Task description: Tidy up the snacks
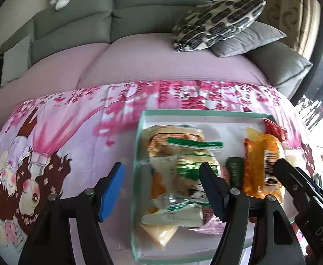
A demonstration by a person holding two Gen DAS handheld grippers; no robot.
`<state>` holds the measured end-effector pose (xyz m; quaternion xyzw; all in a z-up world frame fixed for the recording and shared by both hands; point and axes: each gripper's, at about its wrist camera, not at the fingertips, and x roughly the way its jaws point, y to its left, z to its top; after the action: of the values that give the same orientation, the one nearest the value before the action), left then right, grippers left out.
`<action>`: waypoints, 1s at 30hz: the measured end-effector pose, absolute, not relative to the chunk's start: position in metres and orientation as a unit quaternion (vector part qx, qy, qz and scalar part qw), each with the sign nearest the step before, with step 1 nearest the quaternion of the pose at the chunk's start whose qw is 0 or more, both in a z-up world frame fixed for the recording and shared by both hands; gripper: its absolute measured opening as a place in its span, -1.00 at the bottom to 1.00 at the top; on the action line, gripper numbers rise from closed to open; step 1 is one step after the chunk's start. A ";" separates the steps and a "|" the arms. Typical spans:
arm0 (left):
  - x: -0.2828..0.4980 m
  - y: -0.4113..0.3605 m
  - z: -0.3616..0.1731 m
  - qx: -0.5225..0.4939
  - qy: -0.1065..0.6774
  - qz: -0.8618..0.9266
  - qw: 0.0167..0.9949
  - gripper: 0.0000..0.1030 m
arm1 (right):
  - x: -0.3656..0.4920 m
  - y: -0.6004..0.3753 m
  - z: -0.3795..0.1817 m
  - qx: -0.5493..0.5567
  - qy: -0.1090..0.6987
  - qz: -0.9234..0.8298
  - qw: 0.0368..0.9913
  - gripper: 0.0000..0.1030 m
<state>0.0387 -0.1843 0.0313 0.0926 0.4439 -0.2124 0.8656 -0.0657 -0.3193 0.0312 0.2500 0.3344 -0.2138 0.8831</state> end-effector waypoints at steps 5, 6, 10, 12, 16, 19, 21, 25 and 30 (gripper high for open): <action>0.047 -0.171 0.028 0.085 0.451 -0.170 0.872 0.45 | -0.065 -0.320 0.030 0.242 0.336 -0.222 0.883 0.33; 0.049 -0.170 0.027 0.085 0.451 -0.160 0.874 0.52 | -0.064 -0.320 0.029 0.239 0.337 -0.224 0.883 0.43; 0.055 -0.161 0.024 0.086 0.450 -0.126 0.880 0.68 | -0.062 -0.317 0.028 0.225 0.340 -0.228 0.884 0.53; 0.058 -0.156 0.023 0.082 0.452 -0.113 0.881 0.68 | -0.060 -0.316 0.028 0.219 0.341 -0.228 0.885 0.72; 0.062 -0.148 0.022 0.072 0.452 -0.097 0.884 0.68 | -0.059 -0.315 0.027 0.211 0.339 -0.229 0.888 0.95; 0.063 -0.143 0.022 0.065 0.450 -0.087 0.887 0.68 | -0.057 -0.315 0.025 0.213 0.341 -0.227 0.887 1.00; 0.063 -0.140 0.022 0.065 0.445 -0.080 0.890 0.92 | -0.057 -0.314 0.025 0.209 0.342 -0.228 0.887 1.00; 0.062 -0.133 0.019 0.077 0.435 -0.063 0.895 1.00 | -0.055 -0.309 0.026 0.197 0.341 -0.229 0.890 1.00; 0.061 -0.118 0.017 0.068 0.442 -0.059 0.892 1.00 | -0.053 -0.299 0.029 0.191 0.343 -0.225 0.892 1.00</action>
<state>0.0608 -0.1177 0.0174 0.0682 0.4424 -0.0594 0.8922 -0.0535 -0.2989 0.0288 0.1908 0.3430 -0.2247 0.8919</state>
